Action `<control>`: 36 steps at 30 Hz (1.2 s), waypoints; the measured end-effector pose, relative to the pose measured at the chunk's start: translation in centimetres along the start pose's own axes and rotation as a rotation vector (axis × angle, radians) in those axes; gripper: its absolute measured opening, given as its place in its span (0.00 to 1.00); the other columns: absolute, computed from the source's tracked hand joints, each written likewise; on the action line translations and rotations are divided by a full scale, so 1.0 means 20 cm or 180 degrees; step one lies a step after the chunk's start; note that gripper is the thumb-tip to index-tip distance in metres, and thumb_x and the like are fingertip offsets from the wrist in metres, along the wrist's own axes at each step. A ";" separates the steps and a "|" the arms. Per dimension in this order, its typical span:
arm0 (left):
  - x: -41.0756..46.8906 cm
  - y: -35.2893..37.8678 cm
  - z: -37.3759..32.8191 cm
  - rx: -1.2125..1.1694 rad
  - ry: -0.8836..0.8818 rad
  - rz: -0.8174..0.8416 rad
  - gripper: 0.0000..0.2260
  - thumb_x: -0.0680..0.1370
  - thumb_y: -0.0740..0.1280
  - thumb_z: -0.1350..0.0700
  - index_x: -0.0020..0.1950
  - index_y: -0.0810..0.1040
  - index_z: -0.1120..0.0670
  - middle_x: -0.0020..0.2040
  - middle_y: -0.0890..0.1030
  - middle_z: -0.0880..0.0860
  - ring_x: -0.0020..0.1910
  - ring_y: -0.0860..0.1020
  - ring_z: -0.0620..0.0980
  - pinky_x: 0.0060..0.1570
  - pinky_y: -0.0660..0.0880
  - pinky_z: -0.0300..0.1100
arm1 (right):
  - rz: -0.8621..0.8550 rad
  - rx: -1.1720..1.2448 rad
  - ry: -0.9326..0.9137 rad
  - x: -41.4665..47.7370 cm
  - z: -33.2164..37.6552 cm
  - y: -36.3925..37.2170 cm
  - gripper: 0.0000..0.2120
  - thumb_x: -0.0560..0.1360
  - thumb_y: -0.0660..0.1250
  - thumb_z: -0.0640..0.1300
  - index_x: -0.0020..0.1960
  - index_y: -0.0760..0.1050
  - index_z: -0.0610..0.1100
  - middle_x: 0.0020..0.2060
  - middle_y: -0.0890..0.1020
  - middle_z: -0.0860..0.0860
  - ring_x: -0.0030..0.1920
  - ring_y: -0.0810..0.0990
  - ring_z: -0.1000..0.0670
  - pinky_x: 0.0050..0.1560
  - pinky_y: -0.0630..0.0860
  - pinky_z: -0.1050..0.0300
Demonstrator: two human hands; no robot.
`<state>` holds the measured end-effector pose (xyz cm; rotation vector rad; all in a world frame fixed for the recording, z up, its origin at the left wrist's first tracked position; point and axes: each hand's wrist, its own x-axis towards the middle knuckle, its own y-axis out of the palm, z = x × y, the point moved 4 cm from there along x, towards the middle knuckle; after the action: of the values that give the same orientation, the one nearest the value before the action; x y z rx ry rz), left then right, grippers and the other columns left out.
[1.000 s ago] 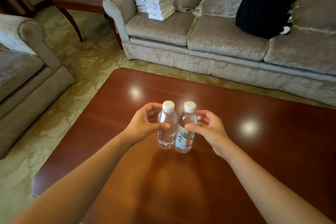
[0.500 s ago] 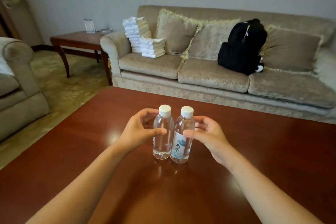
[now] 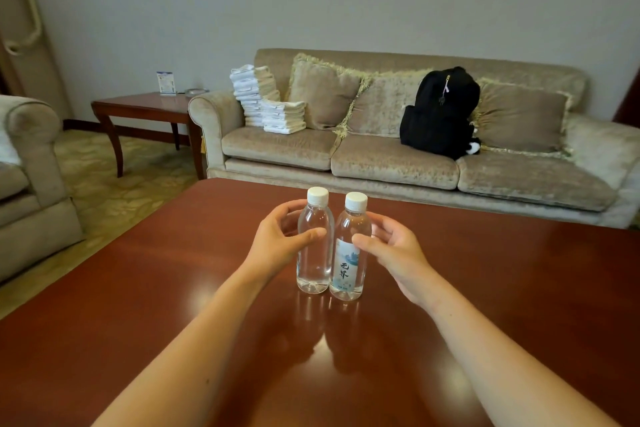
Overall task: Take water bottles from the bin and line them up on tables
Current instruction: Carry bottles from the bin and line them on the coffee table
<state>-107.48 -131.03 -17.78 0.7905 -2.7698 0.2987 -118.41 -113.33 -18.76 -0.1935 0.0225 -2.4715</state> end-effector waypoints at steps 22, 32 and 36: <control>-0.14 0.12 0.25 0.0024 0.0401 -0.0009 0.29 0.75 0.69 0.69 0.72 0.69 0.47 0.62 0.80 0.46 0.62 0.78 0.44 0.64 0.74 0.42 | -0.0473 0.0378 -0.0350 -0.06 -0.31 0.04 0.30 0.69 0.76 0.33 0.69 0.73 0.43 0.59 0.83 0.48 0.60 0.82 0.52 0.64 0.77 0.46; -0.14 0.08 0.31 0.0385 0.0343 -0.0303 0.30 0.69 0.78 0.59 0.66 0.72 0.42 0.55 0.82 0.44 0.55 0.80 0.40 0.57 0.75 0.35 | -0.0959 -0.0622 -0.0670 -0.07 -0.32 0.05 0.32 0.65 0.81 0.41 0.62 0.71 0.58 0.57 0.79 0.54 0.58 0.79 0.55 0.56 0.79 0.58; -0.14 0.07 0.33 0.0495 0.0298 -0.0506 0.30 0.66 0.80 0.56 0.64 0.72 0.42 0.56 0.80 0.43 0.56 0.79 0.39 0.58 0.74 0.35 | -0.0852 -0.0608 -0.0608 -0.06 -0.32 0.04 0.29 0.67 0.80 0.40 0.66 0.76 0.48 0.59 0.81 0.53 0.58 0.80 0.56 0.54 0.79 0.65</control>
<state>-107.11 -130.13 -25.12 1.0005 -2.6018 0.5112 -117.85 -113.38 -25.40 -0.5460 0.1612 -2.7047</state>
